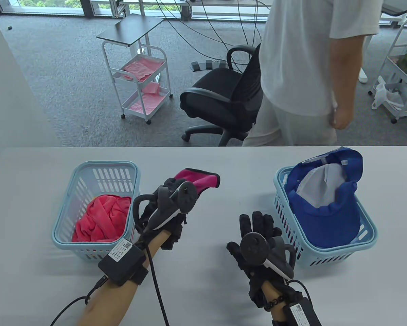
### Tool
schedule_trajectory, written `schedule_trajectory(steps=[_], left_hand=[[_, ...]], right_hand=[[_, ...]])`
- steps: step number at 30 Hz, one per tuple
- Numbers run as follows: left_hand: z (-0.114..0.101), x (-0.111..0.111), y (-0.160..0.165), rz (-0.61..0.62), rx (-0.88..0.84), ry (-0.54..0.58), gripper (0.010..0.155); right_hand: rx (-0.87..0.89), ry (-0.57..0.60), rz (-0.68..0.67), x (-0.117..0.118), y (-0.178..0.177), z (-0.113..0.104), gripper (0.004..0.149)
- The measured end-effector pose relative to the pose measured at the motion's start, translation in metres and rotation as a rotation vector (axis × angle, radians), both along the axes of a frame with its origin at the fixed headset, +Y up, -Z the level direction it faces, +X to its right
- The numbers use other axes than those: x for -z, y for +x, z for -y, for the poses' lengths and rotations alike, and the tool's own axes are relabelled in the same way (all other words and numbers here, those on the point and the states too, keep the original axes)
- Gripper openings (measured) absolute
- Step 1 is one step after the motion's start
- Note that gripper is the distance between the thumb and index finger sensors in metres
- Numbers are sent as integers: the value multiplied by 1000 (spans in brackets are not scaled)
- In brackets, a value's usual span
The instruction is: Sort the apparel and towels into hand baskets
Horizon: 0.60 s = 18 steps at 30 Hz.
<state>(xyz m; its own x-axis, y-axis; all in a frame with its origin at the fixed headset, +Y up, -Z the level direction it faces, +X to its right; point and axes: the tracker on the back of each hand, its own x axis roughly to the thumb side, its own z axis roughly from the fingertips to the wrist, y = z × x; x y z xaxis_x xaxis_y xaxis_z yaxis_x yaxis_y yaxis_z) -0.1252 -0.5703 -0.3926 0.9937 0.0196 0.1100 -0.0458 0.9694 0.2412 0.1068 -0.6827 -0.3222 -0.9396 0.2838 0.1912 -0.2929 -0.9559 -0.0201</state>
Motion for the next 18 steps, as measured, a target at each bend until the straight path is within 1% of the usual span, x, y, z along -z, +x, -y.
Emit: schedule_trajectory(steps=[3, 6, 9, 13, 15, 18], left_hand=[[-25, -12, -19, 0, -29, 31, 41], [-41, -18, -42, -26, -102, 31, 41], [-52, -20, -72, -87, -147, 35, 41], [-58, -18, -107, -174, -139, 46, 42], [-57, -16, -125, -223, -141, 33, 42], [-53, -12, -143, -273, -120, 22, 42]], right_hand=[[4, 1, -1, 0, 1, 0, 83], [-11, 4, -12, -1, -1, -1, 83], [-9, 3, -22, -1, -3, -1, 83], [-12, 9, -24, -2, -3, -1, 83], [-11, 10, -25, -2, -4, -1, 83], [-15, 10, -27, -2, -4, 0, 83]])
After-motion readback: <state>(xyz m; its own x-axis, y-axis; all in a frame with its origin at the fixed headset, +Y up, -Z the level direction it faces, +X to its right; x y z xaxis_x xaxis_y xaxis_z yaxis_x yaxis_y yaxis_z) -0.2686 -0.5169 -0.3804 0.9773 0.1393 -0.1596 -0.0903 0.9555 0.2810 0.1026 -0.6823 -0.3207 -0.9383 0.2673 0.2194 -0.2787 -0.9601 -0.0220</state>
